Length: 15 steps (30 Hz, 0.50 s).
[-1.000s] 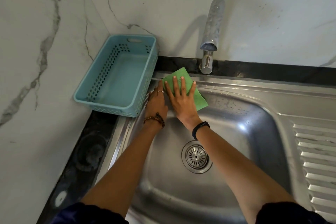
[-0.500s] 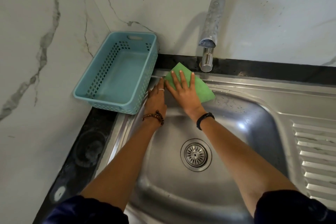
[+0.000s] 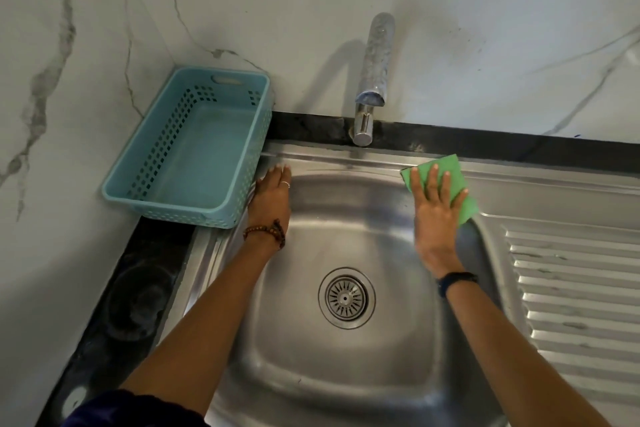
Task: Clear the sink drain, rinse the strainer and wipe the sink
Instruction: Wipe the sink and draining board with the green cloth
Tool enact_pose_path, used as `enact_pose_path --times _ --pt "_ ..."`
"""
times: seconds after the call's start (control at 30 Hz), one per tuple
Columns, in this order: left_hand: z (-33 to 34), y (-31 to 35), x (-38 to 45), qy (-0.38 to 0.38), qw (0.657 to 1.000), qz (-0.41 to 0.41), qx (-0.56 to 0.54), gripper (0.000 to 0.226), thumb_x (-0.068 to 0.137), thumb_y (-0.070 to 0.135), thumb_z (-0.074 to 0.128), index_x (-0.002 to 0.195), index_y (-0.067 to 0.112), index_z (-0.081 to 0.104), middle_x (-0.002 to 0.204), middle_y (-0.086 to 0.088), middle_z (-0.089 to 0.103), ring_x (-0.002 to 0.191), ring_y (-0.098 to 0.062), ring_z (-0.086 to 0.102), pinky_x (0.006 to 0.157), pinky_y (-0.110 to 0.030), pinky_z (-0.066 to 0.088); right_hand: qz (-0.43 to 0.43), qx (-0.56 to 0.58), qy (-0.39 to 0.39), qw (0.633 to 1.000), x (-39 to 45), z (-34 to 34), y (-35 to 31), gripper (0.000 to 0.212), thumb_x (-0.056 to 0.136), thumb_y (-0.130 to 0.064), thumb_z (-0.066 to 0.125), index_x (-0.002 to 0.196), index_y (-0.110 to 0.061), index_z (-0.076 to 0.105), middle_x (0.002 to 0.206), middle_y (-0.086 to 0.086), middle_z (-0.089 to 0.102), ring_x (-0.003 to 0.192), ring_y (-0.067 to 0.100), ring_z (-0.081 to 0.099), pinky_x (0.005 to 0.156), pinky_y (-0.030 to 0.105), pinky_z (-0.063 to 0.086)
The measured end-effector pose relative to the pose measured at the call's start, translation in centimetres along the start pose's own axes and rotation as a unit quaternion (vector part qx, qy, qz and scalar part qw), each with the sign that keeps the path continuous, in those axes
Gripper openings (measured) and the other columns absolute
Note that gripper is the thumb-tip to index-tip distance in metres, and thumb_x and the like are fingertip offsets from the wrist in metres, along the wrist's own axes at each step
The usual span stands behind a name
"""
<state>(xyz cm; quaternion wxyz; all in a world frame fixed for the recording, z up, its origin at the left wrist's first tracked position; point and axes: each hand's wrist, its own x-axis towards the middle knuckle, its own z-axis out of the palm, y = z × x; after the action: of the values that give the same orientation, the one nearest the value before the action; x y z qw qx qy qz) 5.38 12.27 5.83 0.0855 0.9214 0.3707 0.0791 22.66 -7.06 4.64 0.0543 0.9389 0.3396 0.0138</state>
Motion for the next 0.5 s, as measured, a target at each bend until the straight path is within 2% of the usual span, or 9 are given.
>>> enact_pose_path --times 0.1,0.17,0.27,0.37,0.43,0.5 --pt "0.1 0.2 0.2 -0.003 1.0 -0.005 -0.005 0.066 0.083 -0.015 0.035 0.143 0.007 0.022 0.152 -0.01 0.026 0.14 -0.024 0.025 0.116 -0.034 0.021 0.07 0.062 -0.012 0.996 0.2 -0.5 -4.3 0.087 0.087 0.004 0.051 0.149 -0.009 -0.009 0.156 0.023 -0.004 0.143 0.043 0.0 0.113 0.063 0.008" --pt "0.1 0.3 0.3 -0.008 1.0 -0.002 0.001 0.066 0.082 -0.015 0.035 0.143 0.007 0.022 0.152 -0.01 0.026 0.14 -0.024 0.024 0.116 -0.035 0.021 0.072 0.114 0.0 0.991 0.4 -0.7 -6.7 0.088 0.086 0.007 0.05 0.148 -0.007 -0.011 0.156 0.024 -0.006 0.143 0.044 -0.001 0.114 0.062 0.008" --pt "0.1 0.5 0.3 -0.015 1.0 -0.006 0.005 0.067 0.082 -0.015 0.036 0.144 0.007 0.021 0.152 -0.01 0.024 0.141 -0.025 0.022 0.116 -0.037 0.02 0.0 0.117 0.02 0.993 0.2 -1.0 -11.3 0.091 0.087 0.007 0.05 0.147 -0.009 -0.017 0.155 0.025 -0.01 0.142 0.045 -0.004 0.114 0.062 0.006" --pt "0.1 0.5 0.5 -0.02 1.0 -0.011 0.004 0.063 0.086 -0.012 0.035 0.144 0.007 0.019 0.153 -0.012 0.022 0.141 -0.025 0.02 0.116 -0.038 0.019 -0.098 0.129 0.031 0.986 -0.1 -1.2 -15.7 0.092 0.084 0.012 0.048 0.148 -0.012 -0.014 0.155 0.023 -0.011 0.142 0.044 -0.008 0.113 0.062 0.002" --pt "0.1 0.5 0.4 -0.018 1.0 -0.006 0.014 0.058 0.089 -0.009 0.032 0.144 0.006 0.018 0.153 -0.013 0.02 0.142 -0.025 0.019 0.117 -0.037 0.019 -0.143 0.116 0.036 0.982 0.2 -1.0 -15.9 0.089 0.086 0.01 0.047 0.148 -0.014 -0.011 0.156 0.02 -0.009 0.142 0.042 -0.008 0.112 0.062 -0.001" --pt "0.2 0.4 0.2 -0.019 1.0 0.0 0.023 0.059 0.09 -0.01 0.028 0.145 0.005 0.014 0.154 -0.014 0.017 0.142 -0.025 0.016 0.117 -0.037 0.017 -0.174 0.07 0.044 0.981 0.8 -0.5 -13.3 0.086 0.088 0.007 0.045 0.148 -0.015 -0.013 0.157 0.016 -0.01 0.142 0.04 -0.01 0.11 0.062 -0.005"
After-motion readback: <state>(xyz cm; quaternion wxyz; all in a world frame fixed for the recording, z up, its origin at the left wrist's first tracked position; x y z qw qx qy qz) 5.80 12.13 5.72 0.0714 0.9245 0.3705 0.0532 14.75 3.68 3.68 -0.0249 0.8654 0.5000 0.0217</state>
